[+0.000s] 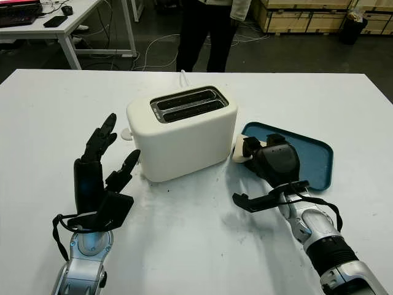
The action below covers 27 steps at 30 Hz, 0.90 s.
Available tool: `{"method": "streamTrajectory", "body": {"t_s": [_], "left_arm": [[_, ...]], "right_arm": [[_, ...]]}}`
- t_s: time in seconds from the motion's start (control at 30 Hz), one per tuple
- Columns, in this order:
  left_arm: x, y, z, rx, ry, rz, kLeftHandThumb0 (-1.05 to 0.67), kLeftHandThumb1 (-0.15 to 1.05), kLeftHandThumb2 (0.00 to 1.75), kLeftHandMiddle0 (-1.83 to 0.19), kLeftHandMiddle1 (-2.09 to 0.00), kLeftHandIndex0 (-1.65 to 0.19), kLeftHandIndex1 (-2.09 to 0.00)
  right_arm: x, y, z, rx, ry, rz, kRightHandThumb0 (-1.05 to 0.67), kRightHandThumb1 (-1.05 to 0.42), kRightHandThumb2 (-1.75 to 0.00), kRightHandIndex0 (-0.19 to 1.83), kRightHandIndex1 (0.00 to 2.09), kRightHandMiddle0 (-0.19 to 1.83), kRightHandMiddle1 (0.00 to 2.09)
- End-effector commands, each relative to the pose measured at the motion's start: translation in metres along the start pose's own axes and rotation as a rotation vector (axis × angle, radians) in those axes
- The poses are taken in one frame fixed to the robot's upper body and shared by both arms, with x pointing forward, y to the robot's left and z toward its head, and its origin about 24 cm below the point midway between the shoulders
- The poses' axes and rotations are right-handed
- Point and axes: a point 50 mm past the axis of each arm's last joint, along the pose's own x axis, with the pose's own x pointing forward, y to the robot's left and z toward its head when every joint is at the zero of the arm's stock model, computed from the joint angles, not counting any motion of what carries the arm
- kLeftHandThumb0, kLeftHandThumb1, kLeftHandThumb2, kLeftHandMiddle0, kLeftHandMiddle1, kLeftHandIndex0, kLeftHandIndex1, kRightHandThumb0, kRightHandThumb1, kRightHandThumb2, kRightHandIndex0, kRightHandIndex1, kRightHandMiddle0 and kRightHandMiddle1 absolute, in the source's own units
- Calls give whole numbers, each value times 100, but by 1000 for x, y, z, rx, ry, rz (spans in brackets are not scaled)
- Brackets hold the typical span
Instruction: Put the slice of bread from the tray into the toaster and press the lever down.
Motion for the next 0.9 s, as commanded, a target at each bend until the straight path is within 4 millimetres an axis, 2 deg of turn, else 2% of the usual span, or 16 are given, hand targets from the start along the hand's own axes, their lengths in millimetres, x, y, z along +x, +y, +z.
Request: {"method": "streamTrajectory", "body": {"t_s": [0.0, 0.13, 0.3, 0.6, 0.67, 0.73, 0.8, 0.87], "left_arm": [[1, 0, 3, -1, -20, 6, -52, 92, 26, -17, -79, -42, -1], [2, 0, 3, 6, -24, 1, -52, 92, 27, -17, -79, -42, -1], [2, -1, 3, 3, -27, -1, -50, 92, 27, -17, -78, -41, -1], [3, 0, 4, 2, -32, 0, -50, 92, 26, -17, -78, -42, -1], [4, 0, 4, 4, -29, -5, -51, 92, 27, -17, -78, -41, -1], [4, 0, 5, 5, -30, -8, -52, 92, 27, -17, -78, -41, -1], [5, 0, 5, -7, -31, -13, -51, 92, 27, -16, -78, -40, 0], [6, 0, 4, 3, -40, -14, -50, 92, 26, -16, -79, -40, 0]], "right_arm": [[0, -5, 0, 6, -39, -80, -39, -92, -27, 60, 175, 46, 164], [6, -20, -8, 27, -79, -234, -36, -92, -24, 66, 175, 40, 174], [18, -42, -22, -77, -97, -281, -36, -92, -30, 68, 175, 38, 175], [30, -70, -44, -162, -82, -172, -37, -92, -34, 62, 175, 36, 175], [31, -74, -49, -126, -73, -161, -36, -92, -28, 61, 175, 36, 174], [34, -78, -57, -99, -48, -119, -37, -92, -30, 57, 175, 34, 175], [37, -84, -65, -9, -31, -79, -37, -92, -35, 57, 175, 36, 175], [41, -94, -73, 88, -32, -51, -35, -92, -32, 58, 175, 39, 175]]}}
